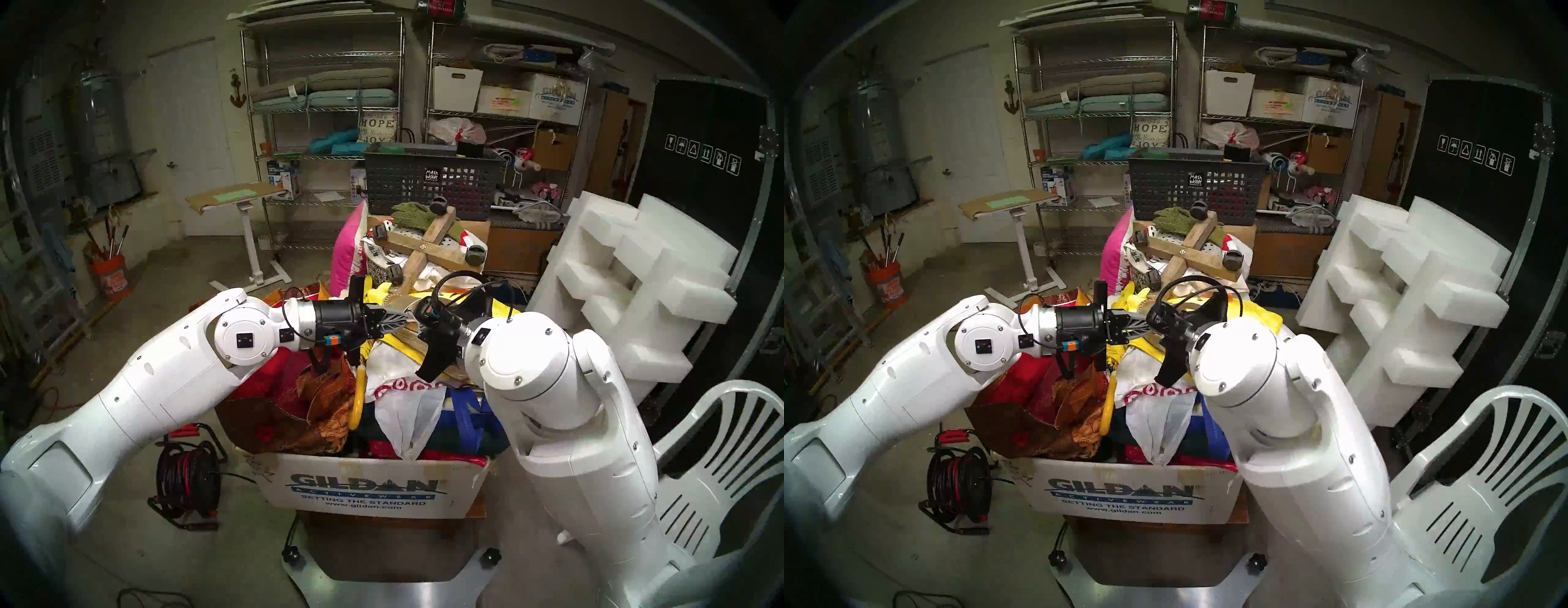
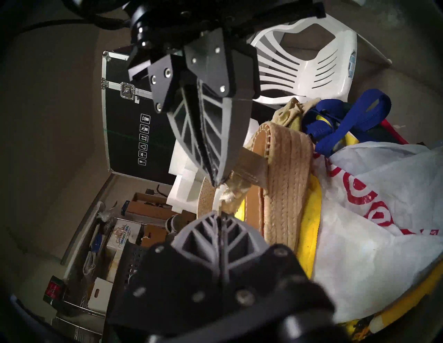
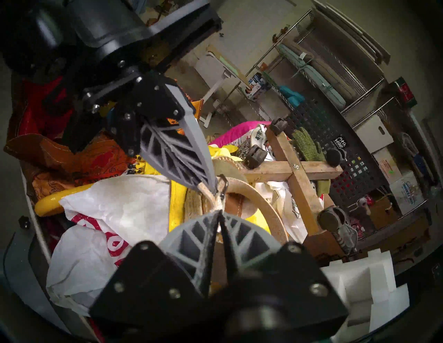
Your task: Unbuckle a shoe
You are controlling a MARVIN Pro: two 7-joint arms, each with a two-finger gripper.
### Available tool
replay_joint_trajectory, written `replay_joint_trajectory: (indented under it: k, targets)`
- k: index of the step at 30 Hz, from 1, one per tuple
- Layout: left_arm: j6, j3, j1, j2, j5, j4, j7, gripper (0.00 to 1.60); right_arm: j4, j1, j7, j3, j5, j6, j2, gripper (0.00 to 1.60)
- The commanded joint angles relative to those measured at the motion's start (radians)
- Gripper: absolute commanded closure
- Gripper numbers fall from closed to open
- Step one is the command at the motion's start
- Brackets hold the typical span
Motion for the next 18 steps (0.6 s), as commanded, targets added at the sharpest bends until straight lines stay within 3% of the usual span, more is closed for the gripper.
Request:
replay_joint_trajectory:
  k: [1, 5, 7, 8, 9, 12, 14, 16, 17, 18]
  targets:
    - [-0.023, -0.016, -0.047, -0.025, -0.052, 0.012, -0.022, 1.6, 0.004, 0.01, -0.013, -0.01, -0.002, -0.015, -0.011, 1.05]
    - [-0.028, -0.012, -0.046, -0.028, -0.067, 0.019, -0.043, 1.6, 0.012, 0.013, -0.018, -0.019, 0.001, -0.025, -0.021, 1.0]
    - [-0.028, -0.015, -0.042, -0.033, -0.086, 0.026, -0.048, 1.6, 0.014, 0.015, -0.028, -0.026, -0.005, -0.03, -0.022, 0.72]
    - [-0.028, -0.015, -0.042, -0.033, -0.086, 0.026, -0.048, 1.6, 0.014, 0.015, -0.028, -0.026, -0.005, -0.03, -0.022, 0.72]
    - [-0.028, -0.016, -0.042, -0.034, -0.087, 0.027, -0.05, 1.6, 0.015, 0.016, -0.03, -0.028, -0.007, -0.031, -0.021, 0.35]
    - [-0.03, -0.017, -0.044, -0.037, -0.09, 0.031, -0.057, 1.6, 0.02, 0.024, -0.047, -0.046, -0.031, -0.037, -0.011, 0.08]
    - [-0.031, -0.016, -0.046, -0.04, -0.09, 0.035, -0.063, 1.6, 0.026, 0.025, -0.055, -0.053, -0.043, -0.037, -0.009, 0.1]
    - [-0.031, -0.016, -0.047, -0.042, -0.089, 0.037, -0.066, 1.6, 0.03, 0.027, -0.066, -0.059, -0.057, -0.04, -0.006, 0.29]
    - [-0.031, -0.016, -0.048, -0.043, -0.089, 0.037, -0.066, 1.6, 0.031, 0.027, -0.067, -0.06, -0.059, -0.041, -0.006, 0.73]
    - [-0.031, -0.015, -0.048, -0.044, -0.087, 0.038, -0.067, 1.6, 0.033, 0.029, -0.068, -0.062, -0.065, -0.039, -0.005, 0.83]
